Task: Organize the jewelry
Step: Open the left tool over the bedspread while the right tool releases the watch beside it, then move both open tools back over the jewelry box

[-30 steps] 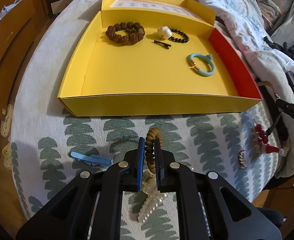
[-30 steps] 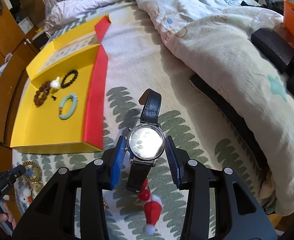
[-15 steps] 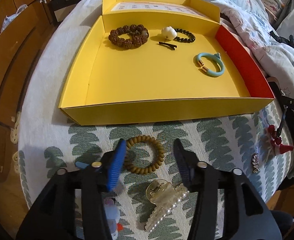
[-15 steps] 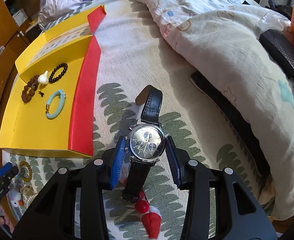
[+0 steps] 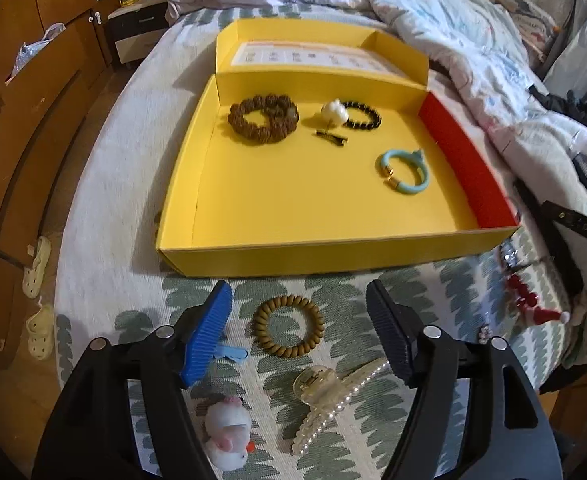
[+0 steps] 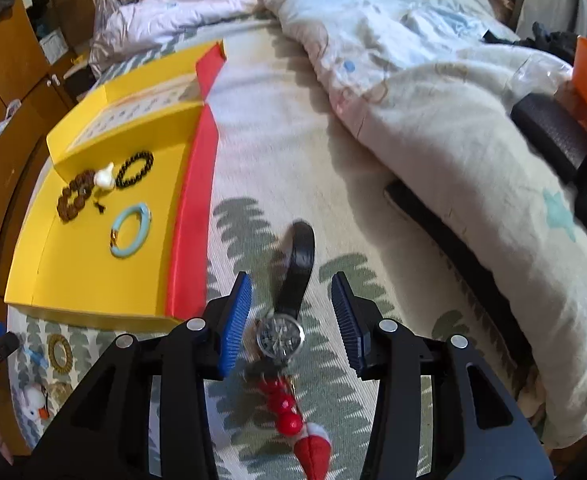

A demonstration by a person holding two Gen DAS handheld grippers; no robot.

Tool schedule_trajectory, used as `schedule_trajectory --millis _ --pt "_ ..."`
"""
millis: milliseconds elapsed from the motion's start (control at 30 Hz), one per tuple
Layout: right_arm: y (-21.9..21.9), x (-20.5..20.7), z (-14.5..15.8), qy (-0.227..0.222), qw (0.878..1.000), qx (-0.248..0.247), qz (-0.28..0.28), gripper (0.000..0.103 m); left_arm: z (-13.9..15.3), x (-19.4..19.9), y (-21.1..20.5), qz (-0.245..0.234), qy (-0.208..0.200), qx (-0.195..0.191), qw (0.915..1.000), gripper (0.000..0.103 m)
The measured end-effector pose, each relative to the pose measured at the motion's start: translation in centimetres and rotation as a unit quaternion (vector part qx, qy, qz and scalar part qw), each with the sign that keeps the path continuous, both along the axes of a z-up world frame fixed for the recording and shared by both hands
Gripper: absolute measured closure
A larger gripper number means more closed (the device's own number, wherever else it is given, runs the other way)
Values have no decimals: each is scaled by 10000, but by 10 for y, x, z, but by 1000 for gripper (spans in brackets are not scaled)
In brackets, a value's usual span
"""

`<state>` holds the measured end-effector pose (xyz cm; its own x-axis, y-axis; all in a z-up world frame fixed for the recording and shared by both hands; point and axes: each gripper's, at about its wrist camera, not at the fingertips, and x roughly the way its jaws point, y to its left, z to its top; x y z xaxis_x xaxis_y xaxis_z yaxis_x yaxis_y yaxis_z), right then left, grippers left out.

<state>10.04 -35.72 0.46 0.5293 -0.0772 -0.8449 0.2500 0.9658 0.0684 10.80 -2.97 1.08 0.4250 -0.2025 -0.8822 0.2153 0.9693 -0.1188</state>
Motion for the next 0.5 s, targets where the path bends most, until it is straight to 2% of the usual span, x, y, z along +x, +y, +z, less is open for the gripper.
schedule_trajectory --millis 67,133,200,333,400,500 --pt "5 1 4 -142 9999 19 47 54 7 3 4 4 -76 -105 9999 30" --pt "13 3 10 -291 9995 -1 91 42 14 9 10 69 -171 -213 9996 26" --pt "21 6 14 -381 9991 26 165 38 18 14 12 68 -226 -234 9994 21" --pt "47 19 21 -495 9968 377 499 35 23 31 16 112 -256 -258 9993 16" --pt "62 26 23 -520 9957 362 677 35 21 45 16 96 -255 -237 9993 15" --pt "95 38 21 -389 9942 67 1001 35 13 65 18 179 -99 -352 9992 15"
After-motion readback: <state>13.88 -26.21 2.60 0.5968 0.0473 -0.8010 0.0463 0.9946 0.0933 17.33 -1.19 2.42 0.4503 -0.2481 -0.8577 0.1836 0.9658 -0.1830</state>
